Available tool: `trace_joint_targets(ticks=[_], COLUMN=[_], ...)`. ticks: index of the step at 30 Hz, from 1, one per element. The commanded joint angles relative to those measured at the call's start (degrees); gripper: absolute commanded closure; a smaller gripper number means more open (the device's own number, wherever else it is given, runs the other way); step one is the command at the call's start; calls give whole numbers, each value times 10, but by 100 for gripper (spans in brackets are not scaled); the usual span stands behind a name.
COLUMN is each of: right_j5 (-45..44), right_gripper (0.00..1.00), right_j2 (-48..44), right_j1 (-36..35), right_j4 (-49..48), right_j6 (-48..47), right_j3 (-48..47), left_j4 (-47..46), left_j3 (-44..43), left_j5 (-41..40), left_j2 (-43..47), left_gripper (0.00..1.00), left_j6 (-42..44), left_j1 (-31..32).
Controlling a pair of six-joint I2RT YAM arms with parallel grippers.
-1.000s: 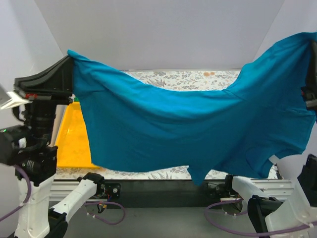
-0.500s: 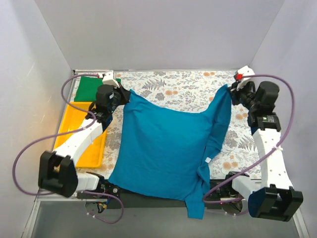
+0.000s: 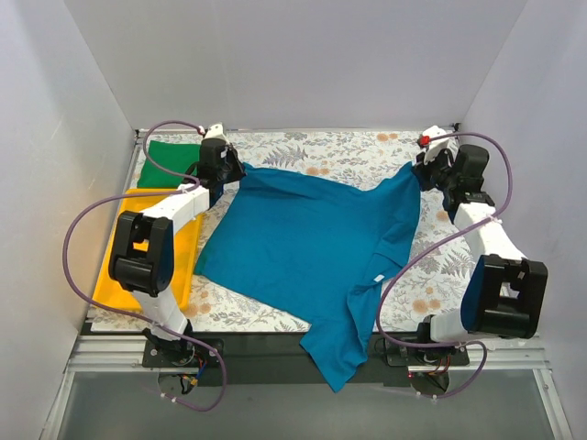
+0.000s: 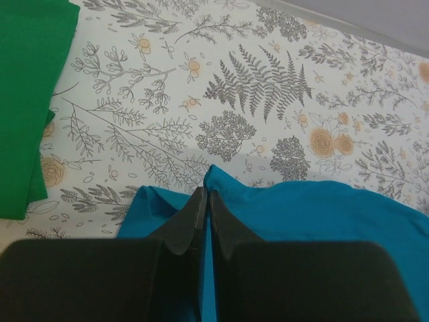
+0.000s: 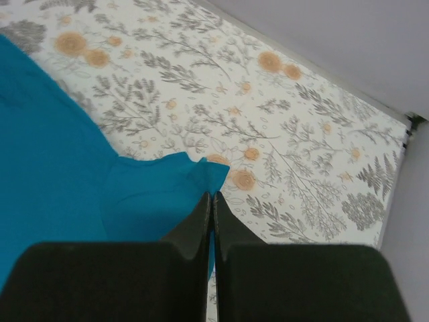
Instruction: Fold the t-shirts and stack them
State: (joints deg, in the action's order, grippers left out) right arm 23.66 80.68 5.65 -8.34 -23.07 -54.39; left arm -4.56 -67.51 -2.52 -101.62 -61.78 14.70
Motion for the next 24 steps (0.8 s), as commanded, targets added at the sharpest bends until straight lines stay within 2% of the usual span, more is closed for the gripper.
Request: trace_joint_targets(ticks=[1,4,6,11,14,15,17,18,22,24], right_j5=[155,227,235,214,193,182,165,158,105,78], right_gripper=[99,99,99,99,99,99,99,99,99,99], right_j2=[-24,-73,-120,-220,-236,-232,-222,-216,-192,-199], right_j1=[4,-10,-19,-27,-27,-27,-27,-27,-27,-27], right_j4=[74,168,221,270,314,324,344,351,359,341], right_j6=[-55,-59,-65,-47,-15,-6,25,33,51,49], right_j3=[-69,-84,-106,-185,-335,-422,-517,-609,-756,-779], left_j4=[-9,-12,-11,0,0,-3,-18,-24,-30,-24], left_j3=[-25,-17,-12,-14,-27,-32,-50,-60,-130,-181], left_j5=[8,19,24,24,52,61,68,70,86,88], left_j2=[55,109,160,270,345,381,418,434,496,507], left_gripper=[100,100,100,100,100,100,100,100,100,100], left_j6=[7,17,20,-9,-33,-39,-53,-57,-61,-61], left_j1=[-5,-5,-5,-5,-5,-5,-5,-5,-5,-5])
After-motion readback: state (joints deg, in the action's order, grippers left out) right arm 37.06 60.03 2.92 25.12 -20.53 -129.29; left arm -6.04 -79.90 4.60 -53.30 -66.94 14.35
